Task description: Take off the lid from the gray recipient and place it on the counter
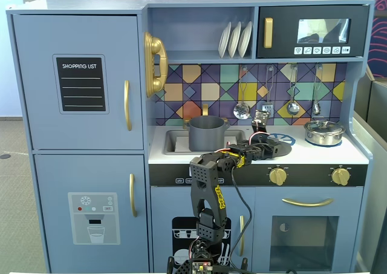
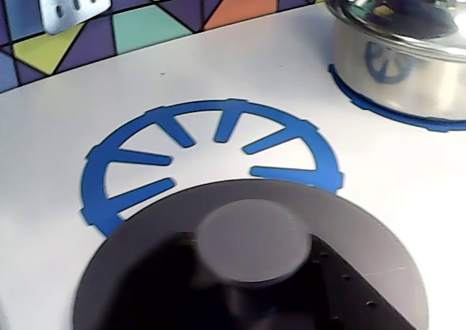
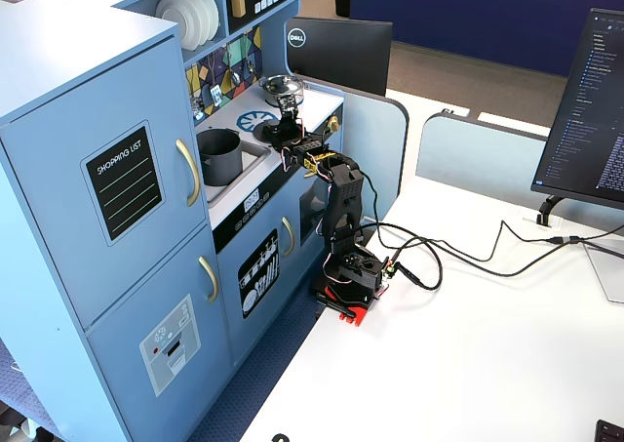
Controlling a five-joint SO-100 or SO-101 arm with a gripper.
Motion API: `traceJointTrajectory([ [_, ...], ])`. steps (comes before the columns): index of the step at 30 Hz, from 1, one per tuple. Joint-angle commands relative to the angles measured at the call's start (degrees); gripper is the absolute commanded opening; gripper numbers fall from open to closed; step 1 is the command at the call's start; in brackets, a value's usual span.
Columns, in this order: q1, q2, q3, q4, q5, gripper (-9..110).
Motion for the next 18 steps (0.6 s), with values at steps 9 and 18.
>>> traceJointTrajectory([
  [9, 1.23, 12.74, -1.58, 1.93, 4.92, 28],
  [18, -9.4, 51.86, 3.52, 56.51, 8.7, 3],
])
